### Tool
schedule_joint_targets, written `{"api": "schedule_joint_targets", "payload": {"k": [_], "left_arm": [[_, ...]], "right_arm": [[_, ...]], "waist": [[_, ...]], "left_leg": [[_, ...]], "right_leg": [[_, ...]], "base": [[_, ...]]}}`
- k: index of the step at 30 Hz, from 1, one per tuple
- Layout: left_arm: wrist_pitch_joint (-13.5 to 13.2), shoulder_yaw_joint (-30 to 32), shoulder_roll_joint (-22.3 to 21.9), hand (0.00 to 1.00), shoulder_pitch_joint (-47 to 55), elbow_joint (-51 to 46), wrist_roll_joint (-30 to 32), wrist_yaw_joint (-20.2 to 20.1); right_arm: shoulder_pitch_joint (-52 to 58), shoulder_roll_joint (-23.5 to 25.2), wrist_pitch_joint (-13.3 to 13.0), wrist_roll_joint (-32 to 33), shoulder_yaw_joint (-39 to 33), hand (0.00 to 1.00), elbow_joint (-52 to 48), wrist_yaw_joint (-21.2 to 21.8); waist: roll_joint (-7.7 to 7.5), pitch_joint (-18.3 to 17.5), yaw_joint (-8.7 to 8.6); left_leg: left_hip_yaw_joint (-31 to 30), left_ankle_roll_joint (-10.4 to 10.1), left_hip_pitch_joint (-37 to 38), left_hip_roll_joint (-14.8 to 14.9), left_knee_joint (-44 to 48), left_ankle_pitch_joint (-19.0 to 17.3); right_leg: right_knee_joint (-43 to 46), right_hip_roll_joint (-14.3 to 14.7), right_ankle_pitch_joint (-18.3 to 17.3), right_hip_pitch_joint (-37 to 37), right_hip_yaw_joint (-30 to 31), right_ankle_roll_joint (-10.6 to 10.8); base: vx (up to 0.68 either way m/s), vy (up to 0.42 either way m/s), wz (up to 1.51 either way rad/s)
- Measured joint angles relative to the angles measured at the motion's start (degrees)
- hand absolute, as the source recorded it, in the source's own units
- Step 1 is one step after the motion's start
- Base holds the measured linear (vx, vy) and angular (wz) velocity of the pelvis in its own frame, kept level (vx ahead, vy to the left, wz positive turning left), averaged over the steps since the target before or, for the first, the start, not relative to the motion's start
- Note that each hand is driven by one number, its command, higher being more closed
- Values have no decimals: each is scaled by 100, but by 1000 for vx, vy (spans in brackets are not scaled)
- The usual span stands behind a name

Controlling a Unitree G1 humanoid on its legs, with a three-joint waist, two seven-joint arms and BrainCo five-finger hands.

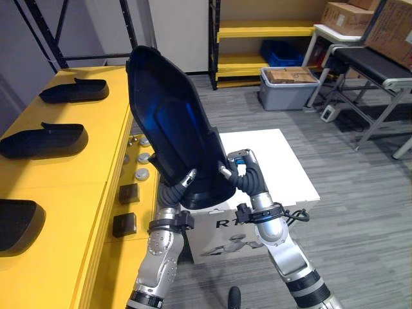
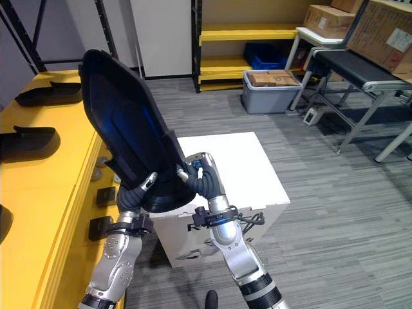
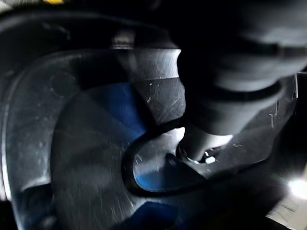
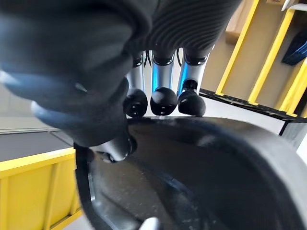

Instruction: Walk over and take plastic housings, then place them on the shelf

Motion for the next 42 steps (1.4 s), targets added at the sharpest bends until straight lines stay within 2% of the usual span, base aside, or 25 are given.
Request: {"api": "schedule_joint_targets", "payload": {"k": [4,7,10,13,17,21,23,30,32,36,40,41,42], "left_arm": [[65,-1,2,100,1,-10,357,-69],[80,35,-52,100,64,-197,699,-161],[73,173,-209,100,307,-530,943,-318],[73,508,-323,100,621,-675,1028,-384],[73,1057,-391,100,990,-767,1117,-379],[69,1338,-457,100,1355,-1188,1132,-381],[3,1376,-477,100,1576,-1462,1161,-441],[-57,1379,-622,100,1930,-1651,1164,-787],[-57,1376,-666,100,1958,-1651,1167,-825],[-51,1329,-647,100,2044,-1628,1220,-885],[-44,965,-628,100,2025,-1587,1231,-901],[-36,755,-633,100,1996,-1550,1268,-872],[-23,621,-626,100,1916,-1544,1345,-846]], "right_arm": [[131,-252,-63,407,-127,0,-367,365],[380,-287,-110,814,-514,0,-728,624],[651,-276,-281,1297,-1220,0,-1033,802],[970,-263,-330,1672,-2410,0,-1086,800],[1531,-262,-324,2026,-3637,0,-695,730],[1992,-264,-298,2013,-4096,0,13,685],[2239,-264,-233,1990,-4290,0,800,682],[2461,-183,151,1996,-4396,0,3496,958],[2517,-78,184,2001,-4319,0,3899,1071],[2541,-13,247,1993,-3657,0,4669,1271],[2543,253,395,1853,-3343,0,5070,1380],[2509,264,400,1847,-3277,0,5087,1396],[2499,280,400,1848,-3277,0,5074,1395]], "waist": [[6,-39,4],[6,-39,4],[11,-42,6],[17,-46,-8],[29,-45,-63],[48,-44,-128],[88,-72,-135],[275,-181,-123],[279,-184,-122],[265,-176,-52],[239,-161,25],[266,-162,87],[224,-150,179]], "left_leg": [[7,2,0,2,5,-2],[23,5,6,4,2,-4],[113,21,16,8,1,-28],[177,20,10,8,-5,-49],[204,10,3,31,-28,-55],[204,5,-14,36,-56,-65],[206,13,-63,35,-38,-99],[99,23,-261,30,-19,-115],[20,22,-295,28,-10,-115],[-29,42,-301,-2,-15,-124],[-397,119,-427,-95,91,-119],[-609,148,-510,-135,201,-98],[-758,180,-515,-187,216,-78]], "right_leg": [[0,2,-17,2,3,24],[0,8,-19,0,17,29],[0,28,-20,-8,107,30],[0,37,-18,-41,165,35],[0,61,-24,-71,180,41],[0,64,-46,-89,175,47],[0,59,-70,-127,176,54],[1,23,-86,-262,62,117],[2,8,-104,-258,-8,139],[7,-30,-110,-238,-49,150],[55,-206,-189,-141,-390,246],[460,-283,-360,-255,-466,356],[1125,-372,-679,-486,-437,422]], "base": [[-6,39,-1],[-1,51,-3],[-5,62,-15],[-2,54,-12],[14,38,-3],[12,52,1],[0,57,0],[22,50,8],[26,39,17],[12,57,10],[11,66,50],[3,123,84],[-2,109,73]]}}
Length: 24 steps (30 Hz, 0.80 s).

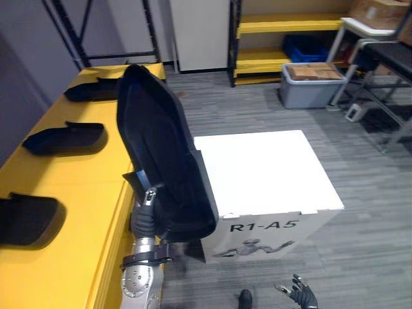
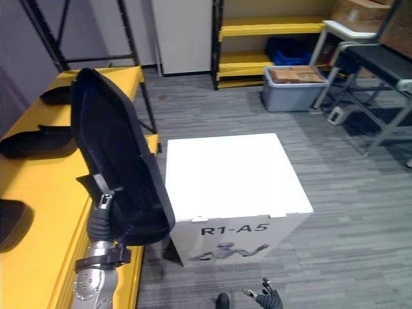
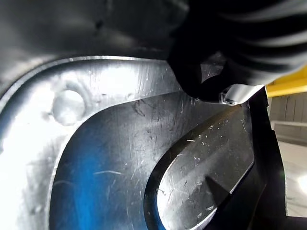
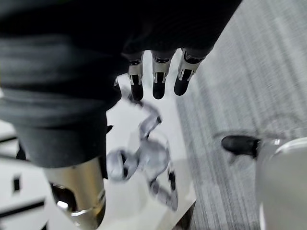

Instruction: Walk over and take plastic housings, then place them on the shelf

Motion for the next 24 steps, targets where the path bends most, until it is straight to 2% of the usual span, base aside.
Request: {"api": "schedule_joint_targets", "payload": {"k": [1,2,3,4,6,8,10,12,13,14,16,18,20,21,22,23,24], "left_arm": [[0,-38,15,100,-20,-1,4,9],[4,-70,45,100,-57,-6,22,14],[-14,-41,87,100,-63,-40,36,25],[-16,-13,83,100,-56,-26,35,32],[-15,103,73,100,-25,-32,31,89],[-14,82,28,100,-15,-55,18,87],[-13,39,-124,100,3,-78,-19,84],[-12,20,-151,100,13,-96,-50,96],[-13,31,-147,100,38,-165,-69,88],[-15,42,-151,100,90,-212,-82,89],[-15,5,-144,100,85,-204,-81,79],[-15,-62,-143,100,82,-193,-80,70],[-13,-47,-133,100,65,-118,-79,67],[-13,-48,-137,100,61,-76,-79,68],[31,-79,-143,100,45,26,-76,69],[53,-140,-121,100,39,86,-69,77],[92,-196,-93,100,23,102,-58,93]], "right_arm": [[-12,4,1,1,0,0,0,-2],[-3,33,2,1,1,0,-7,-11],[20,113,7,2,16,0,-6,-28],[9,125,9,1,49,0,-7,-37],[-36,124,9,-1,236,0,-98,-56],[-127,120,9,-29,348,0,-113,-74],[-279,111,6,-68,345,0,-133,-114],[-356,110,1,-73,342,0,-196,-137],[-426,125,0,-98,341,0,-220,-179],[-425,93,-1,-106,343,0,-260,-202],[-419,66,-2,-124,341,0,-135,-243],[-440,27,0,-171,335,0,82,-278],[-589,34,5,-248,336,0,396,-282],[-634,21,16,-261,329,0,454,-282],[-664,-16,45,-325,332,0,477,-281],[-663,-22,57,-366,334,0,477,-279],[-662,-8,64,-378,341,0,477,-276]], "waist": [[-4,4,20],[-36,1,-30],[-164,-33,-4],[-168,-42,31],[-179,-55,208],[-180,-49,262],[-217,41,302],[-239,85,315],[-215,108,344],[-234,128,314],[-243,136,260],[-216,126,223],[-286,154,254],[-293,160,237],[-299,171,211],[-337,205,130],[-339,248,49]], "left_leg": [[-110,17,0,-19,-2,11],[-357,65,-10,-84,-21,49],[-542,94,-44,-187,-29,50],[-612,104,-65,-194,-23,45],[-804,99,-157,-206,-12,48],[-999,-23,-338,-257,158,150],[-945,-115,-565,-397,418,228],[-366,-66,-697,-336,413,260],[478,150,-738,-46,406,156],[1382,154,-777,285,486,148],[2199,149,-817,518,596,151],[2266,153,-854,388,563,224],[1873,217,-874,-32,553,185],[1771,278,-863,-137,557,172],[1536,368,-769,-344,554,182],[1315,425,-628,-494,574,154],[1069,487,-471,-577,593,125]], "right_leg": [[195,-45,-103,-40,56,108],[487,-116,-325,-42,357,210],[630,-223,-605,-43,452,168],[674,-247,-650,-43,403,193],[687,-324,-731,-18,158,184],[748,-456,-797,48,-241,154],[873,-702,-961,219,-761,193],[861,-865,-1020,396,-1189,204],[857,-934,-1023,498,-1438,206],[835,-1037,-1036,638,-1736,228],[773,-1235,-1052,894,-2232,361],[693,-1400,-1048,1105,-2580,406],[802,-1733,-1090,1298,-2842,458],[971,-1859,-1093,1327,-2909,466],[1613,-2175,-1086,1305,-2852,449],[2290,-2408,-1016,1210,-2538,312],[3017,-2462,-860,1013,-1848,69]], "base": [[6,105,94],[26,56,106],[38,22,104],[35,-29,69],[48,-58,68],[52,-48,107],[47,-6,136],[8,34,119],[0,27,124],[18,17,125],[100,59,142],[150,189,126],[170,233,98],[201,221,107],[178,175,112],[239,203,135],[237,121,148]]}}
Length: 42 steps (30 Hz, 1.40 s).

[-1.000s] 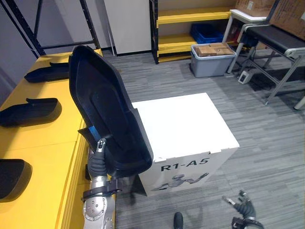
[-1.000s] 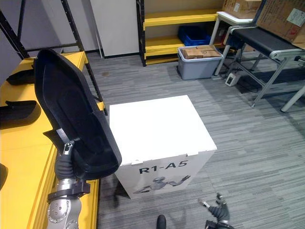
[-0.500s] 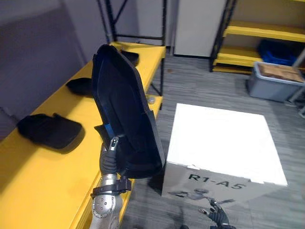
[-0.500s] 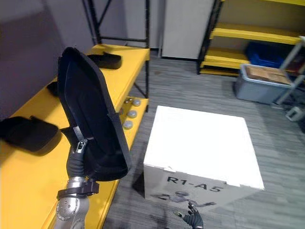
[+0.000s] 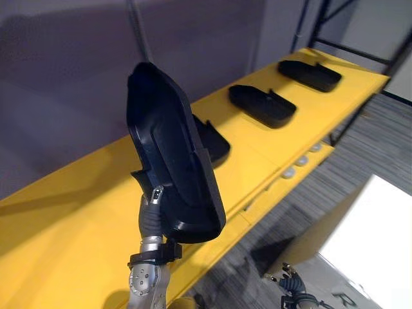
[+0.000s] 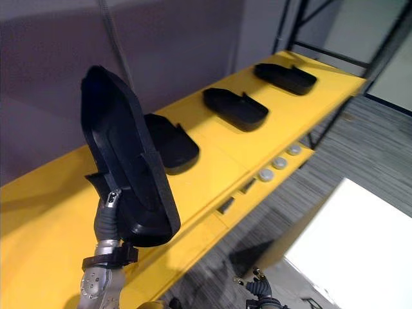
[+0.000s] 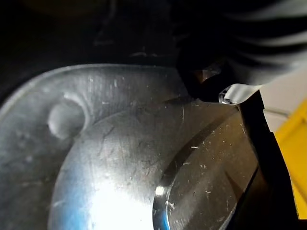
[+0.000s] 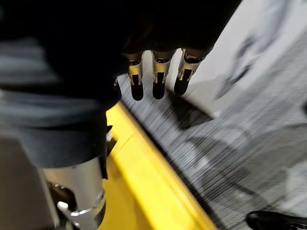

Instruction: Walk over and take plastic housings, then place them on the shelf

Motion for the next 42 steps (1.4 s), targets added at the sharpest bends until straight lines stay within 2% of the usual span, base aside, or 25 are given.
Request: {"api": "schedule_joint_targets", "payload": {"k": [1,2,4,6,7,8,9,10,14,19,22,24,26,28,29,30,31,32,33,34,36,37,39,40,42], "left_arm": [[11,-76,65,100,-91,59,31,25],[11,-110,84,100,-149,79,49,32],[11,-274,91,100,-354,81,53,137],[9,-426,93,100,-465,82,54,206],[7,-526,90,100,-523,82,55,217],[6,-578,102,100,-559,78,57,220],[0,-654,94,100,-565,85,68,224],[-13,-682,54,100,-556,65,119,222],[-17,-680,-24,100,-500,74,147,216],[-34,-617,-31,100,-291,69,146,219],[-32,-478,-34,100,-245,-8,145,221],[-35,-318,-36,100,-194,-157,141,224],[-69,-185,-44,100,-187,-168,124,254],[-151,-195,-42,100,-197,-53,78,270],[-189,-205,-43,100,-224,23,51,270],[-212,-236,-49,100,-310,200,49,272],[-206,-263,-47,100,-457,421,49,281],[-206,-249,-28,100,-568,550,49,304],[-182,-200,3,100,-768,837,11,457],[-169,-203,30,100,-861,1034,-20,514],[-163,-232,162,100,-938,1187,-25,584],[-162,-261,266,100,-1057,1235,-19,613],[-171,-343,361,100,-1216,1226,6,617],[-170,-402,365,100,-1268,1213,42,618],[-165,-473,328,100,-1242,1193,58,616]], "right_arm": [[23,63,3,-1,-1,0,-34,2],[22,99,4,-1,0,0,-85,1],[55,208,2,1,-2,0,-390,0],[123,271,0,16,-6,0,-658,-6],[204,341,-1,37,-9,0,-826,-9],[257,381,-3,63,-8,0,-878,-9],[322,422,-1,126,-6,0,-902,-11],[358,419,-1,149,-5,0,-972,-11],[483,416,-1,153,1,0,-1042,-11],[580,420,-1,149,18,0,-1039,-14],[558,423,-2,132,120,0,-1041,-30],[539,427,-3,104,115,0,-1052,-58],[565,341,5,-7,116,0,-1030,-115],[538,221,-3,-28,99,0,-876,-138],[493,167,-4,-33,100,0,-757,-138],[440,51,0,-82,95,0,-550,-140],[426,-37,12,-121,73,0,-375,-149],[365,21,23,-122,72,0,-227,-150],[296,226,31,-122,81,0,-3,-130],[291,343,30,-122,78,0,86,-130],[271,477,30,-121,92,0,185,-131],[217,482,30,-120,96,0,169,-136],[172,492,30,-121,97,0,80,-137],[127,529,33,-123,100,0,-26,-138],[131,551,35,-121,100,0,-165,-137]], "waist": [[-4,25,-80],[-34,12,-88],[-174,6,-95],[-181,0,-176],[-211,-16,-241],[-276,-15,-225],[-294,-64,-215],[-211,-129,-134],[-141,-185,-53],[-122,-254,-15],[-147,-241,-11],[-200,-218,-47],[-177,-210,-125],[-169,-348,-236],[-141,-389,-283],[-2,-475,-350],[147,-580,-441],[66,-548,-524],[-67,-480,-564],[-64,-465,-570],[-108,-456,-547],[-142,-437,-501],[-160,-409,-444],[-192,-371,-357],[-219,-361,-378]], "left_leg": [[-320,26,103,-23,14,-19],[-447,25,117,-23,8,-18],[-846,2,144,-89,39,-25],[-1183,-102,86,-135,237,-87],[-1337,-231,-6,-171,453,-168],[-1350,-312,-38,-201,553,-227],[-1459,-474,-159,-165,759,-363],[-1481,-583,-301,32,843,-431],[-1598,-607,-299,282,770,-426],[-1702,-666,-382,316,796,-382],[-1309,-767,-511,410,895,-372],[-477,-734,-601,829,1133,-507],[393,-655,-579,1732,1844,-571],[555,-644,-483,2153,1889,-564],[542,-617,-464,2214,1817,-545],[456,-408,-384,2298,1417,-337],[357,-1103,-295,2114,798,-387],[277,-1376,-331,1946,625,-366],[140,-1207,-413,1625,542,-246],[24,-1169,-440,1551,514,-221],[-52,-1144,-451,1410,553,-208],[-44,-1129,-499,1382,663,-216],[-13,-1125,-625,1402,778,-215],[97,-1094,-629,1416,808,-224],[179,-918,-598,1357,703,-240]], "right_leg": [[695,382,-442,-366,1159,163],[911,667,-658,-573,1716,228],[981,1609,-1288,-1100,3252,453],[530,2113,-1497,-1185,4012,497],[17,2265,-1422,-1135,4278,418],[-341,2240,-1133,-1092,4304,277],[-699,2219,-1211,-882,4186,389],[-1279,2275,-1233,-646,3890,347],[-1595,2464,-1119,-389,3565,167],[-1897,2499,-961,-255,3452,131],[-1865,2419,-932,-255,3340,97],[-1887,2307,-876,-292,3220,72],[-1907,2057,-862,-204,3006,99],[-2084,1726,-798,-192,2745,241],[-2177,1632,-748,-193,2697,334],[-2349,1481,-627,-188,2592,547],[-2543,1326,-473,-196,2501,754],[-2642,1173,-370,-165,2400,692],[-2808,991,39,-81,2191,685],[-2896,996,261,24,2027,703],[-2907,1014,375,140,1901,696],[-2852,972,576,113,1943,740],[-2704,977,641,-37,1998,743],[-2438,966,685,-248,2066,679],[-2464,941,772,-265,2202,553]], "base": [[226,69,130],[193,-14,126],[157,-56,100],[122,-192,113],[88,-245,126],[52,-232,117],[62,-231,79],[59,-226,64],[-18,-168,32],[-16,-21,13],[-46,27,15],[-67,25,19],[-72,81,38],[-50,234,45],[-24,426,58],[74,495,72],[97,555,84],[79,587,97],[22,430,86],[11,429,81],[10,298,39],[-32,244,14],[-93,182,-3],[-130,116,-22],[-134,82,-17]]}}
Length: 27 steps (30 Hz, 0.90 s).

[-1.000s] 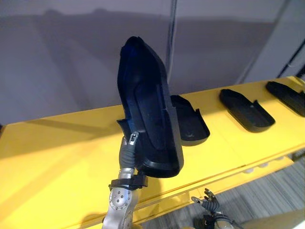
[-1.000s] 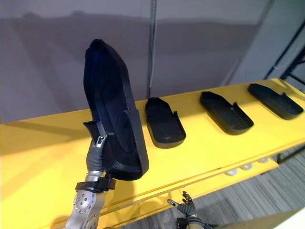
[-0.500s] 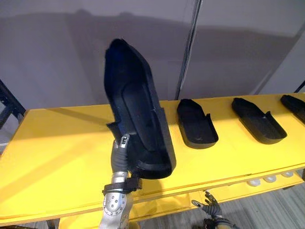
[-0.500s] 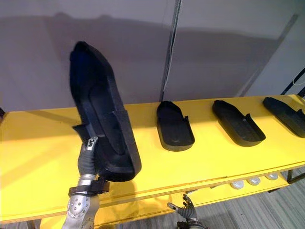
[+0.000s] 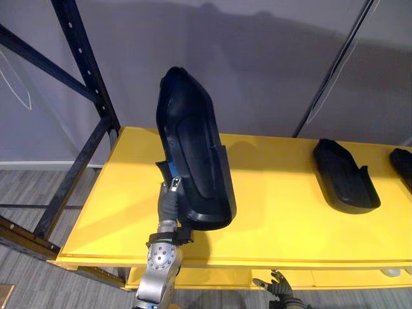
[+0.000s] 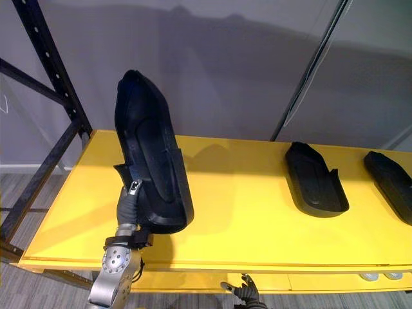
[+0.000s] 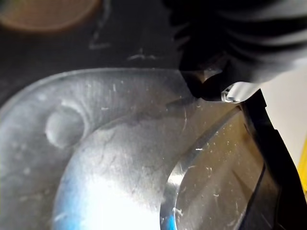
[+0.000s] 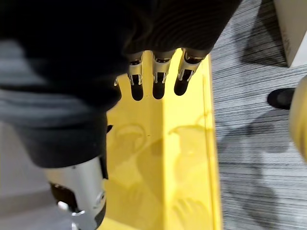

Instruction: Walk over and take plastic housings, then place them on the shelf

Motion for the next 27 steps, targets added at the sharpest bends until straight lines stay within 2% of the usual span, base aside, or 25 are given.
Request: {"api": "schedule_joint_targets", "payload": {"k": [1,2,3,4,5,6,8,13,20,24,27], "left_arm": [[2,-74,-56,100,7,-78,10,-10],[-5,-71,-70,100,4,-119,23,-16],[2,-56,-127,100,34,-131,41,-14],[8,-59,-170,100,50,-138,51,-13],[11,-48,-254,100,96,-229,95,-5],[13,-57,-326,100,104,-244,95,-7],[43,-90,-365,100,107,-243,154,-21],[57,-99,-364,100,110,-243,216,-122],[134,192,-357,100,292,-227,325,-119],[202,457,-209,100,196,50,450,-119],[381,811,136,100,-327,958,583,-125]], "right_arm": [[13,29,0,2,-31,0,-116,3],[9,101,2,4,-38,0,-170,5],[83,154,-2,19,-43,0,-254,3],[135,152,-5,32,-43,0,-313,1],[162,135,-4,62,-34,0,-328,-1],[175,118,-2,105,-1,0,-304,-3],[279,150,-2,159,5,0,-290,-2],[385,163,-2,260,-26,0,-289,-20],[350,252,-3,263,-106,0,-261,-28],[345,247,-3,249,-93,0,33,-28],[329,211,-2,203,20,0,307,-11]], "waist": [[5,2,17],[-12,62,19],[-114,66,19],[-134,57,17],[-177,42,26],[-85,94,14],[-19,105,15],[-75,37,23],[-107,-70,83],[-91,-143,52],[-62,-205,-34]], "left_leg": [[136,135,13,-11,-124,-10],[145,136,78,-52,-204,100],[140,145,186,-180,-344,178],[142,176,194,-228,-352,174],[162,172,167,-345,-326,164],[101,112,159,-374,-348,180],[-30,112,158,-344,-409,301],[-211,-26,165,-265,-448,413],[140,26,578,-186,-1148,717],[384,53,860,-196,-1735,1034],[440,39,1115,-268,-2492,1516]], "right_leg": [[-39,76,-130,-8,170,-54],[584,309,-807,-156,422,233],[1018,614,-1547,-170,570,145],[1009,718,-1802,-117,576,81],[864,770,-2151,-36,571,-90],[795,846,-2241,3,667,-113],[788,935,-2234,52,602,-185],[592,1047,-2147,321,375,-279],[70,1134,-1564,454,750,-285],[-186,1143,-1299,445,884,-331],[-384,1143,-1217,400,870,-332]], "base": [[-149,37,-16],[-162,4,-18],[-100,-52,-2],[-80,-84,2],[-66,-103,13],[-61,-91,15],[-33,-85,29],[59,-62,24],[45,42,-18],[-57,36,-29],[-134,-8,-12]]}}
